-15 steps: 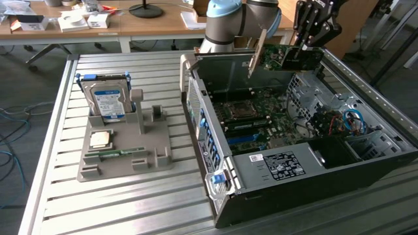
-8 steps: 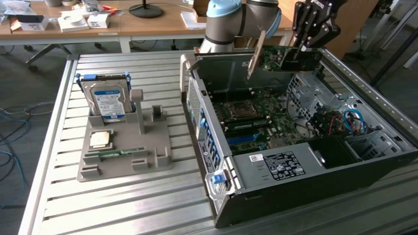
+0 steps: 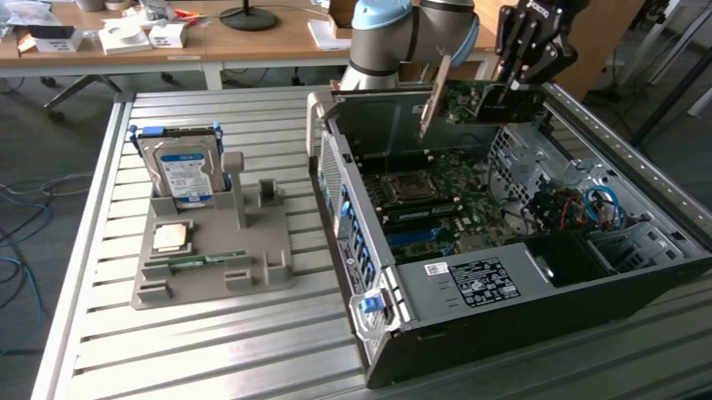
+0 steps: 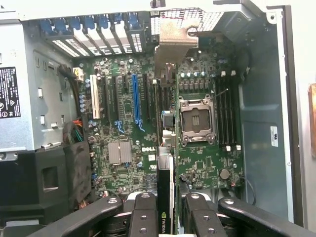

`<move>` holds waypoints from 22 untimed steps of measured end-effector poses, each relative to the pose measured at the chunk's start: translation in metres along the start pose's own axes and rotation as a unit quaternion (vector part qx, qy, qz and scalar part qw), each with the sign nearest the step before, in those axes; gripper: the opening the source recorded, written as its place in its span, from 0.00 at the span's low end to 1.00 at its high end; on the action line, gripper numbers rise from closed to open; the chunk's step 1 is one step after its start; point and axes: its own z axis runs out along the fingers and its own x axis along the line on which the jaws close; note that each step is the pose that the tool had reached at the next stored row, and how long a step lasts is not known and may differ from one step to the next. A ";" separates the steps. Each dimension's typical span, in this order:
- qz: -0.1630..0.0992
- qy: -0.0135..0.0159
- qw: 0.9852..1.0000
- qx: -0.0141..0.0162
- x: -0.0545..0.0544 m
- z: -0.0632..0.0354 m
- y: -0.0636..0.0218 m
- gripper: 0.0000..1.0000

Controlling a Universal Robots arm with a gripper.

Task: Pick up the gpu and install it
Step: 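Insert the gpu into the slot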

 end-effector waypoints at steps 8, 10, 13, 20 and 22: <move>-0.003 0.000 1.000 0.000 0.000 0.0005 0.0002 0.27; -0.004 0.000 1.000 0.000 0.000 0.0006 0.0002 0.27; -0.005 0.000 1.000 0.000 0.000 0.0008 0.0002 0.27; -0.007 0.000 1.000 0.000 0.000 0.0010 0.0002 0.27; -0.007 0.000 1.000 0.000 0.000 0.0016 0.0008 0.27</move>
